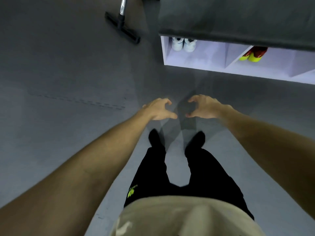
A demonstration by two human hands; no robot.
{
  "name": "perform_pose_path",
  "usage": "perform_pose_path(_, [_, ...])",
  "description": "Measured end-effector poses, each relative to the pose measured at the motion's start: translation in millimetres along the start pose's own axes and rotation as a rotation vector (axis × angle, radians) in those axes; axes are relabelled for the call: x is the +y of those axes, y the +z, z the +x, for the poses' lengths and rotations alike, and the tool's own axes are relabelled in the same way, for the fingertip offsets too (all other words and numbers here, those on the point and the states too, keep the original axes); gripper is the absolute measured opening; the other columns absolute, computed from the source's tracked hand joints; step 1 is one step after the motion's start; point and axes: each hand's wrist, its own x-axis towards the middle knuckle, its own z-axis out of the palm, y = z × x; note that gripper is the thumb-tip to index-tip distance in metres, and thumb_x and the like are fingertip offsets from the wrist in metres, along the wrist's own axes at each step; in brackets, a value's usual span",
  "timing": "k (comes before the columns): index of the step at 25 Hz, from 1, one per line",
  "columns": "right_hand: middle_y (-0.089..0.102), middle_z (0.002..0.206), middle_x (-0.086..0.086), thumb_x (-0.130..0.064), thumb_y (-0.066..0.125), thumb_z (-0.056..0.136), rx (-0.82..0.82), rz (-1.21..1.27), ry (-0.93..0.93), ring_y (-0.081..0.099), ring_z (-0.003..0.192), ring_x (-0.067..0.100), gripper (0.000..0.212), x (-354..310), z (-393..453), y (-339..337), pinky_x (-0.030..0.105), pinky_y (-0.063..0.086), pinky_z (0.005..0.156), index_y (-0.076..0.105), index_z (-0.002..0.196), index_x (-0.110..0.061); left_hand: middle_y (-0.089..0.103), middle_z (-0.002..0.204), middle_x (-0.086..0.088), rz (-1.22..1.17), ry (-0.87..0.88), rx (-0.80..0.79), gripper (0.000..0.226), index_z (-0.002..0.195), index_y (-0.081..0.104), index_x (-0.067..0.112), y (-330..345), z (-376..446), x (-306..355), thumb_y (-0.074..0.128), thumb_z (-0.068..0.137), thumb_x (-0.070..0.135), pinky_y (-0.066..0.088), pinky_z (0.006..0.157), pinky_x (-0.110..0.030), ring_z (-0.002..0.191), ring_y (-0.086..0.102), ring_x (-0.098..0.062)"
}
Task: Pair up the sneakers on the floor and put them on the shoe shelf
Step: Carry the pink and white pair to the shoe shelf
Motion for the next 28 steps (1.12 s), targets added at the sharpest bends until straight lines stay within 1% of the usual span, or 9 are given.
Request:
perform_pose_path(4, [0.05,0.139,0.005,-0.051,0.069,0.078,-0.024,0.046,0.018,0.049,0.125,0.03,0.066,-13.0,-46.6,1.9,0.044,0.038,0.106,0.048,0.134,-0.024,0.048,0.141,0.0,-0.124,-0.101,-0.043,0.092,0.128,0.054,0.028,19.1,-56.0,-4.9,0.061,0.053,0.081,0.042,0.104,-0.043,0.122,0.052,-0.023])
perform_pose_path(6, [0.053,0.138,0.007,-0.048,0.069,0.08,-0.068,0.033,-0.012,0.052,0.123,0.029,0.066,-17.9,-60.9,13.6,0.042,0.042,0.104,0.048,0.135,-0.019,0.052,0.138,0.0,-0.215,-0.137,-0.029,0.081,0.128,0.056,0.024,30.4,-80.7,-6.1,0.066,0.065,0.074,0.043,0.102,-0.039,0.119,0.054,-0.022])
perform_pose_path(8, [0.052,0.138,0.009,-0.047,0.067,0.082,-0.113,-0.046,-0.043,0.051,0.124,0.03,0.066,-23.4,-69.7,24.8,0.041,0.042,0.103,0.046,0.136,-0.015,0.051,0.139,-0.002,-0.269,-0.168,-0.001,0.071,0.131,0.054,0.019,41.5,-96.8,-11.2,0.068,0.076,0.063,0.042,0.1,-0.036,0.121,0.052,-0.024])
perform_pose_path(13, [0.049,0.14,0.008,-0.048,0.068,0.08,-0.168,-0.187,-0.107,0.05,0.124,0.029,0.07,-45.6,-62.6,21.4,0.041,0.042,0.104,0.043,0.139,-0.019,0.047,0.144,-0.007,-0.353,-0.239,0.065,0.065,0.137,0.049,0.016,53.5,-124.4,-35.5,0.066,0.085,0.052,0.039,0.101,-0.032,0.128,0.047,-0.025])
perform_pose_path(15, [0.05,0.14,0.007,-0.047,0.069,0.079,-0.162,-0.196,-0.131,0.051,0.123,0.027,0.07,-60.7,-50.7,11.9,0.038,0.042,0.104,0.045,0.138,-0.019,0.049,0.143,-0.005,-0.43,-0.267,0.104,0.061,0.137,0.05,0.015,52.9,-133.5,-53.3,0.067,0.087,0.046,0.037,0.095,-0.026,0.127,0.047,-0.024])
perform_pose_path(17, [0.052,0.137,0.006,-0.044,0.072,0.078,-0.154,-0.198,-0.148,0.053,0.121,0.025,0.069,-87.5,-41.9,5.2,0.034,0.043,0.1,0.047,0.136,-0.017,0.049,0.141,-0.005,-0.503,-0.29,0.136,0.06,0.137,0.05,0.015,49.3,-145.7,-80.2,0.066,0.088,0.045,0.036,0.092,-0.026,0.126,0.048,-0.023])
perform_pose_path(19, [0.054,0.135,0.006,-0.042,0.073,0.078,-0.152,-0.201,-0.145,0.053,0.12,0.025,0.066,-119.0,-30.3,4.8,0.032,0.043,0.098,0.05,0.134,-0.015,0.048,0.142,-0.006,-0.531,-0.31,0.154,0.063,0.138,0.048,0.016,41.6,-160.8,-114.5,0.064,0.088,0.05,0.037,0.096,-0.03,0.126,0.048,-0.025])
perform_pose_path(24, [0.051,0.139,0.009,-0.037,0.073,0.08,-0.153,-0.222,-0.164,0.05,0.125,0.027,0.063,-216.4,2.9,21.3,0.034,0.039,0.102,0.049,0.133,-0.011,0.05,0.14,-0.005,-0.574,-0.391,0.208,0.067,0.138,0.048,0.023,7.1,-192.2,-230.3,0.062,0.083,0.061,0.04,0.103,-0.037,0.124,0.049,-0.026])
perform_pose_path(28, [0.053,0.137,0.006,-0.045,0.075,0.075,-0.168,-0.253,-0.214,0.052,0.122,0.026,0.067,-294.6,29.5,31.0,0.035,0.042,0.103,0.051,0.131,-0.017,0.048,0.142,-0.004,-0.637,-0.437,0.226,0.068,0.138,0.048,0.021,-24.1,-199.2,-303.5,0.062,0.083,0.059,0.036,0.108,-0.037,0.128,0.046,-0.026])
